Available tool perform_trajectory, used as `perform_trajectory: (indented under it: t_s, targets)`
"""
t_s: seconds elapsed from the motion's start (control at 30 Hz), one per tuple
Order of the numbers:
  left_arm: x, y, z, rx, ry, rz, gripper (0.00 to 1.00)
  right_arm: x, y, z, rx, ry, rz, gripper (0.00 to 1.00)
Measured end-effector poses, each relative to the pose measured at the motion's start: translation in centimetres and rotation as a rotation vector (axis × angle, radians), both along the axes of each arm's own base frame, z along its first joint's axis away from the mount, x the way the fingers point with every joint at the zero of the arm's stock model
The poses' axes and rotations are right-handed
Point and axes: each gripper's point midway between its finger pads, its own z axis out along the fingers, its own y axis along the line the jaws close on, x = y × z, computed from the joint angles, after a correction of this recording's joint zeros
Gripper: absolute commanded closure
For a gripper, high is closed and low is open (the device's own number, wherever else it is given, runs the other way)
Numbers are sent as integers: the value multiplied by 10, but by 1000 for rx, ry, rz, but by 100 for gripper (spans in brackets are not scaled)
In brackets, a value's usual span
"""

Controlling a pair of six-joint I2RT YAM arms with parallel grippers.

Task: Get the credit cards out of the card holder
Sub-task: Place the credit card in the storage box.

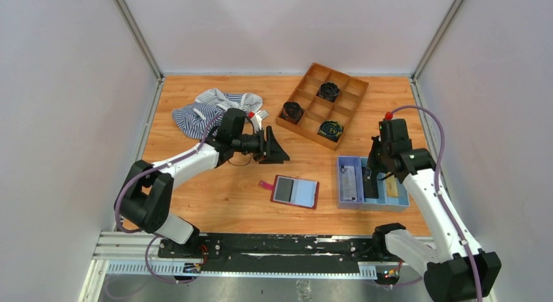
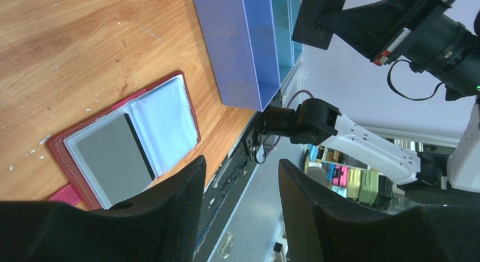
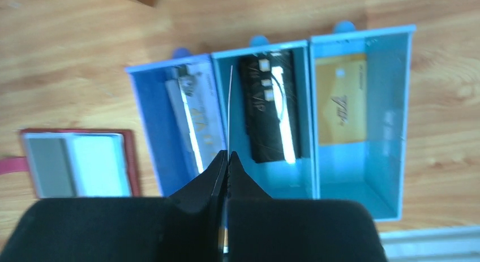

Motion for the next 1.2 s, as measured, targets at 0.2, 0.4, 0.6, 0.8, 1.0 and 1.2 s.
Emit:
perform_trajectory:
  t_s: [0.2, 0.4, 0.6, 0.8, 1.0, 1.2]
  targets:
    - [3, -2, 1, -2, -10, -9, 47, -12, -19, -28, -109, 159, -14, 100]
    - [-1, -9, 5, -12, -27, -45, 46, -11, -18, -37, -96, 198, 14, 100]
    - [-9, -16, 0, -7, -17, -78, 41, -9, -13, -60, -22, 250, 29, 75]
    - [-10, -18, 0, -5, -28, -86, 26, -9, -20, -71, -12, 287, -17, 58]
    - [-9, -18, -1, 0, -31, -79, 25, -7, -28, -53, -36, 196, -49, 54]
    - [-6, -8, -22, 143, -50, -60, 26, 3, 0, -6, 106, -22, 16, 53]
